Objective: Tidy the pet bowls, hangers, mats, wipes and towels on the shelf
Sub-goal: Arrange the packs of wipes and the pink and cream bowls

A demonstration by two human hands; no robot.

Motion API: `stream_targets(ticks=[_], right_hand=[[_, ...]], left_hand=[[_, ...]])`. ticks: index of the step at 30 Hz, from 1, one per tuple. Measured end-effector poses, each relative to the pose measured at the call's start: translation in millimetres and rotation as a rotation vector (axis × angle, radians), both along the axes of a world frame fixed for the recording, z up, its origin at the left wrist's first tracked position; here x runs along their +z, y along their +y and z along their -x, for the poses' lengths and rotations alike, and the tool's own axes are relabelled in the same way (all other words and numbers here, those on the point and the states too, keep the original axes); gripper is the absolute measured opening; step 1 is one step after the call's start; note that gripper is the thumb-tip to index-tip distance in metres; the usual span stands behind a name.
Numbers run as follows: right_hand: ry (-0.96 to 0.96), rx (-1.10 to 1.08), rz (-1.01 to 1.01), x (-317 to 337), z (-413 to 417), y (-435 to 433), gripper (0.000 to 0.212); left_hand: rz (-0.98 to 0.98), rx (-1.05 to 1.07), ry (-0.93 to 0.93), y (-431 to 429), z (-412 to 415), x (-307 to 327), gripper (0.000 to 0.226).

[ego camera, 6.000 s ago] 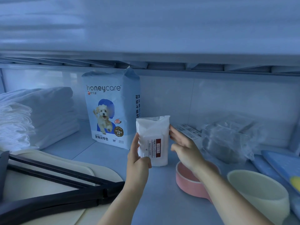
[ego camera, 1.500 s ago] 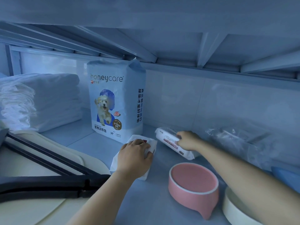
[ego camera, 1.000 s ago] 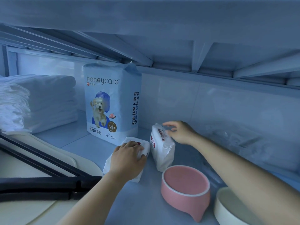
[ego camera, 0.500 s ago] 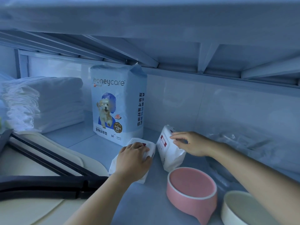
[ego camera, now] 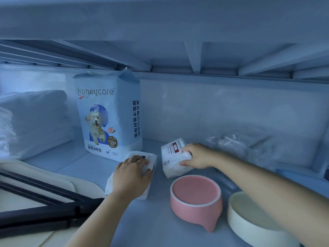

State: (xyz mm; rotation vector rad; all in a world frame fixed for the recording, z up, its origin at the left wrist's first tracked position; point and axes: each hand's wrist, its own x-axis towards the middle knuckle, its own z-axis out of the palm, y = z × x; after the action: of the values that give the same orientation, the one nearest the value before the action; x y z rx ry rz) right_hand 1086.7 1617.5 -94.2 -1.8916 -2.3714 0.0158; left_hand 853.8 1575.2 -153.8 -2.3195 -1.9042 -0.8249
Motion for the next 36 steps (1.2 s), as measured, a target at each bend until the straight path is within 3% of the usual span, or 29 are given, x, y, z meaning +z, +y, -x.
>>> stream_targets(ticks=[4, 10, 16, 19, 22, 27, 30, 36], right_hand=[[-0.022, 0.008, 0.072, -7, 6, 2, 0.055], [-0.034, 0.039, 0.092, 1, 11, -2, 0.049], [-0.043, 0.130, 0.080, 23, 3, -34, 0.045], [-0.043, 0.168, 0.052, 31, -10, -57, 0.041], [-0.033, 0.159, 0.053, 31, -25, -82, 0.037], [0.138, 0.115, 0.049, 16, -42, -114, 0.029], [0.181, 0.141, 0.079, 5, -43, -128, 0.034], [0.118, 0.206, 0.093, -13, -47, -144, 0.057]], left_hand=[[0.021, -0.043, -0.017, -5, 1, 6, 0.066], [0.026, -0.092, 0.097, -6, 6, 8, 0.074], [0.028, -0.110, 0.076, -4, 7, 7, 0.064], [-0.036, -0.156, 0.067, -4, 2, 9, 0.044], [-0.086, -0.255, -0.025, -11, -11, 11, 0.040], [-0.054, -0.529, -0.191, -28, -31, 11, 0.036], [0.059, -0.677, -0.279, -35, -38, 12, 0.032], [0.176, -0.757, -0.244, -40, -42, 11, 0.025]])
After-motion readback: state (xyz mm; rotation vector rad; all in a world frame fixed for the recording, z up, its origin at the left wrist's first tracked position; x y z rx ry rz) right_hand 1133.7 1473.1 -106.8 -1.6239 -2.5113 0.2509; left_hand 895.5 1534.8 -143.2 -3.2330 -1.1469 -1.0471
